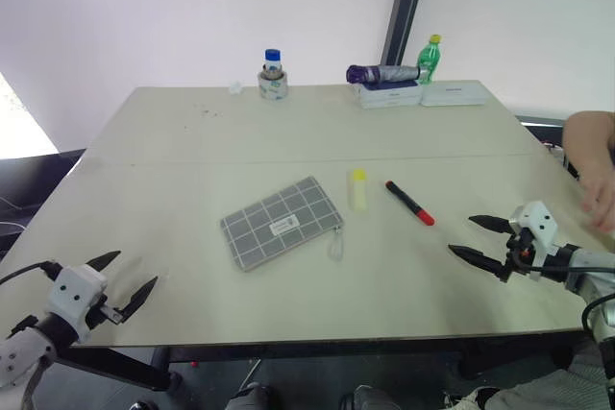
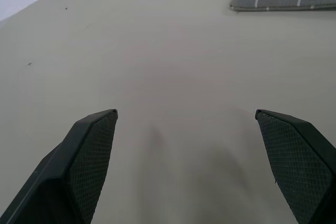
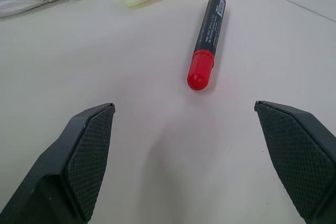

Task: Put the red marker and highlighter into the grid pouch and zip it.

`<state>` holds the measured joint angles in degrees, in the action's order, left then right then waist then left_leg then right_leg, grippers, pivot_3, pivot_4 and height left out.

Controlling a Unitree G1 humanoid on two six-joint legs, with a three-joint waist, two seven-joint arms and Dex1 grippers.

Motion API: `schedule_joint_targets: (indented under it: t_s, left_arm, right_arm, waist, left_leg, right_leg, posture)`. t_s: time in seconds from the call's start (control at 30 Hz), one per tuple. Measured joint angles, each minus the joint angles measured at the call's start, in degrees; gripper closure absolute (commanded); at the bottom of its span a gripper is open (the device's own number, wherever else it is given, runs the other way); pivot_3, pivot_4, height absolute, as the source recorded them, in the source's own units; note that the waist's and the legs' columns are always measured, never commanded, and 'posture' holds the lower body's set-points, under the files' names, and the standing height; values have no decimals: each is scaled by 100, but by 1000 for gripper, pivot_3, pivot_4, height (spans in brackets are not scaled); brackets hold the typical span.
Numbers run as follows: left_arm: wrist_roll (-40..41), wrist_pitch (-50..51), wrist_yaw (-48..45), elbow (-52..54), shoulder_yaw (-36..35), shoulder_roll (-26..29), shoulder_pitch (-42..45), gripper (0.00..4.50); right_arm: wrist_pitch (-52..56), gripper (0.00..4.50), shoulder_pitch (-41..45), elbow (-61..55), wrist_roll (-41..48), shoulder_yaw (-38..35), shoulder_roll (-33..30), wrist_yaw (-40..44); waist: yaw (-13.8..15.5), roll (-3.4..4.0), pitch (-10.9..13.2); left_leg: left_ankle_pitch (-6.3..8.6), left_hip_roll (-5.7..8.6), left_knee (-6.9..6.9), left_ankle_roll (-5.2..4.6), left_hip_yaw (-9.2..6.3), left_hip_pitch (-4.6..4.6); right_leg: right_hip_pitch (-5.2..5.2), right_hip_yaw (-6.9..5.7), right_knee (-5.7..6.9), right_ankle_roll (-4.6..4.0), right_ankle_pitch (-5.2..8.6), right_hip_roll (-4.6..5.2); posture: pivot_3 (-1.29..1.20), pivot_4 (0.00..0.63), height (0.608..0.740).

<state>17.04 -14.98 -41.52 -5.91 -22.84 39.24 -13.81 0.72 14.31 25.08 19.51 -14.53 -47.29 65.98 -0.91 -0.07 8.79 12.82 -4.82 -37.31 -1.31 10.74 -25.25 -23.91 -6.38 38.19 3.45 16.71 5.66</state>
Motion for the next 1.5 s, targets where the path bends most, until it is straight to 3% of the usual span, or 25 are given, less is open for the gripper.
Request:
schedule_joint_targets:
  t_s: [0.73,0.9,1.03,1.17,1.2,1.5]
  left_arm:
    - [-210,-203,-70,1,46,-2,244,60]
    - [-816,-929,-48,-136,313,70,456,60]
    - [-1676,-1980,110,-423,745,243,931,0]
    - [-2247,-2718,298,-918,1080,440,1269,0]
    - [-2420,-2899,341,-1082,1184,465,1388,0]
    - [-3404,-3994,1048,-2145,1972,577,2434,0]
  right_arm:
    - [-43,64,170,-6,-48,111,95,-47]
    - [11,64,449,-22,-69,245,261,-158]
    - [115,1889,814,-289,-72,567,802,-354]
    - [-18,4122,1311,-316,-385,969,1190,-649]
    - [-109,4447,1493,-283,-516,1086,1316,-733]
    - [-989,4447,2545,971,-1724,2024,2261,-1675]
  waist:
    - [-2,0,0]
    - [-10,0,0]
    - [-13,1,0]
    - [-20,3,0]
    - [-27,3,0]
    - [19,4,0]
  left_leg:
    - [0,0,0,0,0,0]
    - [0,-1,1,1,1,0]
    - [-1,-2,5,2,5,-5]
    - [-2,-1,8,2,14,-7]
    - [-3,-1,8,3,14,-7]
    - [-21,2,5,32,29,-9]
  right_leg:
    - [-2,0,0,0,0,0]
    - [-5,0,0,-2,-2,-1]
    - [-11,1,0,-6,-5,-1]
    - [-18,2,2,-5,-5,-8]
    - [-19,2,3,-4,-5,-10]
    - [-18,2,5,-3,-6,-9]
  posture:
    - [0,150,740]
    - [0,150,740]
    - [0,150,740]
    - [0,150,740]
    - [0,150,740]
    - [0,150,740]
